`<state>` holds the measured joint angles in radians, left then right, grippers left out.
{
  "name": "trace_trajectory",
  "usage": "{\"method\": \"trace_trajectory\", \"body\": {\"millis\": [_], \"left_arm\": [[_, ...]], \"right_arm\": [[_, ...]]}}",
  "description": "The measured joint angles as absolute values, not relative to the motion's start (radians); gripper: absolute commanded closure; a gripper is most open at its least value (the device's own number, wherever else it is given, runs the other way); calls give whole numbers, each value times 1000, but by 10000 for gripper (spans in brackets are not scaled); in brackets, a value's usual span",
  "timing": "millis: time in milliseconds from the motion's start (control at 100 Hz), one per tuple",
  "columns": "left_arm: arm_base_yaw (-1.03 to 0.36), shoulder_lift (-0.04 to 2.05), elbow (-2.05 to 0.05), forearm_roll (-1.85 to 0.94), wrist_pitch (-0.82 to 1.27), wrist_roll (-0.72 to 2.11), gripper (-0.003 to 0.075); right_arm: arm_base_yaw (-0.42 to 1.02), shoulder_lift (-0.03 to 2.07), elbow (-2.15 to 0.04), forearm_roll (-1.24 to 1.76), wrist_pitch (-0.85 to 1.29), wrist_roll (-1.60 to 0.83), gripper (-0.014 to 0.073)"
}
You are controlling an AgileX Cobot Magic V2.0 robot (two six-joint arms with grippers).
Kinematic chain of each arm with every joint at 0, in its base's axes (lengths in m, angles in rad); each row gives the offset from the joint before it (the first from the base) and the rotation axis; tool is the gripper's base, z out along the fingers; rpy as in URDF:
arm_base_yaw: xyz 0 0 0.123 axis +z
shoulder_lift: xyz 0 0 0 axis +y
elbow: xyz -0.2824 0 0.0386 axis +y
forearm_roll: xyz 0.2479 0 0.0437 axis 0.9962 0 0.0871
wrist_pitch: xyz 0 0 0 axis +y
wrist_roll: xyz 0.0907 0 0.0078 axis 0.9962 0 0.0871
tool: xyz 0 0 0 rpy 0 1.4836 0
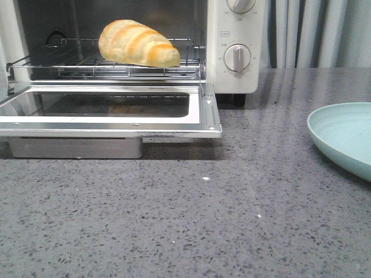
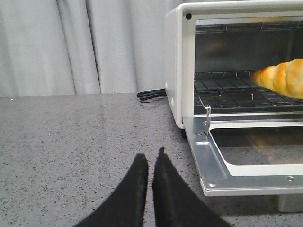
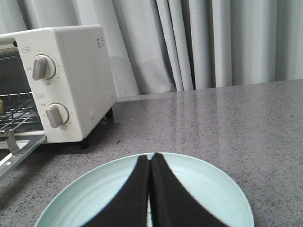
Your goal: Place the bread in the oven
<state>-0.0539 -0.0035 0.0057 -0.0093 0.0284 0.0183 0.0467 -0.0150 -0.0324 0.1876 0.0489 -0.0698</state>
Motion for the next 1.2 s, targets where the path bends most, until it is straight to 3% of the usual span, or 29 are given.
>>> {"method": "trace_trajectory", "body": {"millis": [960, 1200], "left_arm": [[-54, -4, 6, -9, 28, 18, 740], [-54, -4, 6, -9, 29, 18, 740]], "right_arm": [[47, -15, -32, 188, 49, -70, 639], [47, -15, -5, 20, 65, -70, 639]]}}
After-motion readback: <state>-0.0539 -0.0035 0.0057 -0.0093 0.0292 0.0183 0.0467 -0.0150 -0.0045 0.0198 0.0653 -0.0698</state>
